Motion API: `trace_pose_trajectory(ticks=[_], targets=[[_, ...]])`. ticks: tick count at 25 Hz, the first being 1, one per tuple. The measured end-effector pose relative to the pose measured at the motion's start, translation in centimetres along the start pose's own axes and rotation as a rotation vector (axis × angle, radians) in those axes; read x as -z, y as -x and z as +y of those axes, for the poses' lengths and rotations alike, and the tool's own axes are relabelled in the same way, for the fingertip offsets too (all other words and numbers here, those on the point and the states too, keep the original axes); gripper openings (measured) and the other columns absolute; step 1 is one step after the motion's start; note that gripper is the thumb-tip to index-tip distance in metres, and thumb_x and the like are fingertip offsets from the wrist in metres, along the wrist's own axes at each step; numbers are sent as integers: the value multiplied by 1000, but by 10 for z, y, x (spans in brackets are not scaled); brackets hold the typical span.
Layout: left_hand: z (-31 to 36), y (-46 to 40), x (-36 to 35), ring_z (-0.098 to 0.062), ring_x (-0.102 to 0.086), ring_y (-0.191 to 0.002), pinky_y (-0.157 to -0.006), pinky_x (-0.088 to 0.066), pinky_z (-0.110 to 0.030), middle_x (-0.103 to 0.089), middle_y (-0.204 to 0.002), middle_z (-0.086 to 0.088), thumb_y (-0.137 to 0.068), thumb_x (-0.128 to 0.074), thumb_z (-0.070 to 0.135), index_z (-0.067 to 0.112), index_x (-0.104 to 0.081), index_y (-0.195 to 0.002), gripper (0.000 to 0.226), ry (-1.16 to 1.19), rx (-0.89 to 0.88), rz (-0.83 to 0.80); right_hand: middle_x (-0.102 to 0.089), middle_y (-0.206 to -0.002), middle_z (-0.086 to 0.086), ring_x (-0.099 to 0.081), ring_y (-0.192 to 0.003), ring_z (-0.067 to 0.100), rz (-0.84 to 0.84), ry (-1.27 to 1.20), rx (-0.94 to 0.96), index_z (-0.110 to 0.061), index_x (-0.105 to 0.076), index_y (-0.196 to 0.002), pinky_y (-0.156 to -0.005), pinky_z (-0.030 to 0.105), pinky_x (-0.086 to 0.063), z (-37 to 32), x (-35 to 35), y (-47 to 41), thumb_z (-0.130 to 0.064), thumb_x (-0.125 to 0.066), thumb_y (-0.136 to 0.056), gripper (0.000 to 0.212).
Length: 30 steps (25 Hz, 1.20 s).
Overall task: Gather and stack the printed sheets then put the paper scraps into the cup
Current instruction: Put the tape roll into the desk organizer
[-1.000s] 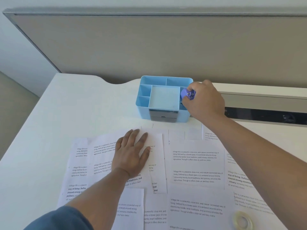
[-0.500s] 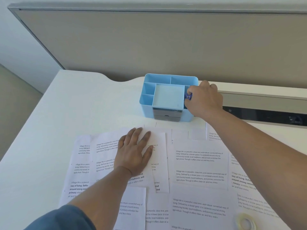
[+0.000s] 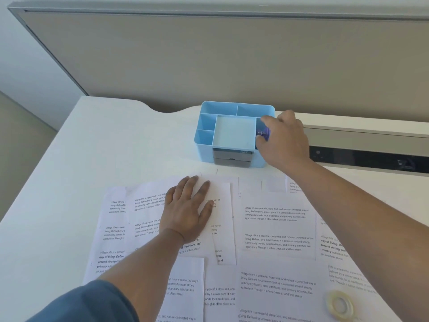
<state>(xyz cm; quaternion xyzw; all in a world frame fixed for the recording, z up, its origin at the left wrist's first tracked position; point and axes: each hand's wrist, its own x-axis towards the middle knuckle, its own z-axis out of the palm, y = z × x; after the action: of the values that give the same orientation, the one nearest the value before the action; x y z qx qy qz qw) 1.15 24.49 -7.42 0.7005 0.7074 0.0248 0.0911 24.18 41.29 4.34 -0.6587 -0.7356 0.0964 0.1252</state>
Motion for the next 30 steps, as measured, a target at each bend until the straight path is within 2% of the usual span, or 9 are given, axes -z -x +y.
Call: trace_pose_trajectory(ticks=[4,7,9,13,17,20,23,28,30], targets=[[1,0,1,-25,-16,-155,-123,-11,-43,-26,-168,-2,-101,-20,61,37,-31,-159,64,3,4,-6,-50,-116,6,-51,-106,32,80,-114,55,-16,-63,-122,-79,40,-50,0,5,32,-24,-61,-91,32],[2,2,4,-25,-14,-156,-124,-11,-44,-24,-168,-2,-100,-17,62,36,-29,-160,67,4,-1,-23,-54,-120,4,-51,-113,28,-5,-178,85,-20,-62,-134,-88,40,-49,4,3,67,-27,-63,-94,40],[2,2,6,-27,-14,-155,-124,-12,-46,-25,-168,-4,-99,-16,62,34,-30,-160,68,11,-4,-22,-55,-120,0,-53,-113,24,-62,-236,79,-20,-63,-133,-89,39,-49,9,-2,93,-28,-63,-95,39],[4,2,7,-26,-12,-156,-125,-11,-46,-22,-169,-3,-98,-14,62,35,-26,-161,70,3,-2,-41,-57,-103,-12,-56,-87,12,-202,-329,36,-25,-68,-120,-76,31,-44,16,-8,143,-30,-63,-96,25],[3,2,4,-28,-13,-155,-124,-13,-48,-23,-168,-4,-100,-21,60,34,-29,-160,66,8,-6,-36,-65,-92,-10,-57,-72,8,-428,-414,-22,-29,-66,-98,-73,32,-52,21,-2,192,-29,-65,-94,5],[2,1,1,-29,-15,-155,-124,-14,-48,-24,-168,-5,-104,-29,57,33,-30,-160,61,1,-10,-22,-65,-85,-8,-57,-72,10,-632,-280,-34,-26,-62,-92,-71,33,-52,26,4,228,-33,-65,-93,7],[1,1,1,-30,-15,-154,-124,-15,-49,-24,-167,-6,-104,-29,56,32,-30,-159,60,-2,-17,-11,-62,-82,-6,-59,-77,17,-755,-70,-27,-23,-60,-92,-68,33,-50,28,6,261,-40,-63,-90,17],[0,0,1,-30,-17,-153,-123,-17,-50,-27,-166,-8,-104,-30,56,30,-33,-158,60,0,-25,10,-50,-78,-5,-51,-74,20,-859,117,-24,-23,-39,-79,-54,29,-33,29,8,294,-41,-62,-89,30],[1,0,1,-31,-18,-153,-123,-18,-51,-28,-165,-8,-105,-31,56,30,-34,-157,59,3,-29,19,-49,-79,-3,-52,-76,22,-873,132,-45,-22,-40,-83,-53,29,-33,30,5,302,-40,-62,-88,29]])
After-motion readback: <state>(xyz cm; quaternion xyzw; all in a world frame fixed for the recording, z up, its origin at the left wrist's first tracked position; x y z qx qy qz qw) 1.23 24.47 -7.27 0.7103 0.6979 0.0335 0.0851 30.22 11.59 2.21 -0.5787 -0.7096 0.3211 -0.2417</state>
